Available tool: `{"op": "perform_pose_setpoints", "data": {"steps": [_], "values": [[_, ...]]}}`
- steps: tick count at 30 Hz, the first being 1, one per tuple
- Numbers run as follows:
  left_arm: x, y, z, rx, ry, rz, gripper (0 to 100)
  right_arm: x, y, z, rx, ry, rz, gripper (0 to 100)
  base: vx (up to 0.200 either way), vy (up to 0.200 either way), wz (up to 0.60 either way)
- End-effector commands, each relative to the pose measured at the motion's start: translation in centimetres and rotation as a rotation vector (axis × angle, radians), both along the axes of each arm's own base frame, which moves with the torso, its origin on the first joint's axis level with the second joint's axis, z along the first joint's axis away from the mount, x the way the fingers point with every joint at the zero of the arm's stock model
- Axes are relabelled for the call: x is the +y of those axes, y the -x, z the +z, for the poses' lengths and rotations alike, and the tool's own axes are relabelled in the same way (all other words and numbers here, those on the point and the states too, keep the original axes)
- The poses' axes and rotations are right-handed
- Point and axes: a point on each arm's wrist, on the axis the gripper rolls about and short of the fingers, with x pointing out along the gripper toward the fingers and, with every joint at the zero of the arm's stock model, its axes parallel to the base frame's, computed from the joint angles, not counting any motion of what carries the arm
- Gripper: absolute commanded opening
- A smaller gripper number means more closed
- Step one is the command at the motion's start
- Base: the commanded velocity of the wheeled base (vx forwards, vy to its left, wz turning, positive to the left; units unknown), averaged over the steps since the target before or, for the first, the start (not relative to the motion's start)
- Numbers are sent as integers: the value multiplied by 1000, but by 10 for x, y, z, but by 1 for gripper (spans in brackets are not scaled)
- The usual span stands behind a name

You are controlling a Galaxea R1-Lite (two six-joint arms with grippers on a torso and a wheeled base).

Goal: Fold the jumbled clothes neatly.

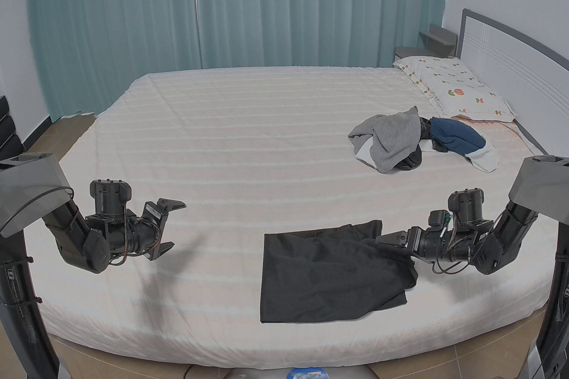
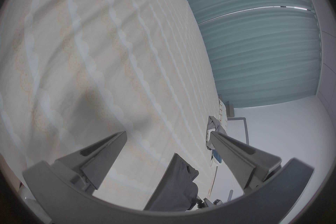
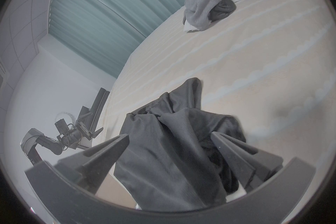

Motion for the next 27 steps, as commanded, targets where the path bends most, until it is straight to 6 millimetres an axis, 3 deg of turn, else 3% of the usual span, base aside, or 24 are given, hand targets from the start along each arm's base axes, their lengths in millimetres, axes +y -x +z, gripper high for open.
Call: {"op": "perform_pose_setpoints", "data": {"steps": [1, 9, 19, 24, 27], "values": [[-1, 0, -1, 3, -1, -2, 100, 6, -8, -15, 46, -26, -13, 0, 0, 0, 0], [-1, 1, -3, 0, -22, -15, 100, -8, -18, -9, 50, -116, -110, 0, 0, 0, 0], [-3, 1, -2, -4, -29, -15, 100, -8, -23, -9, -3, -195, -160, 0, 0, 0, 0], [-15, -2, 5, -56, -31, -44, 100, -11, -23, -13, -23, -223, -199, 0, 0, 0, 0], [-38, -3, 10, -86, -36, -114, 100, -16, -24, -18, -27, -233, -217, 0, 0, 0, 0]]}}
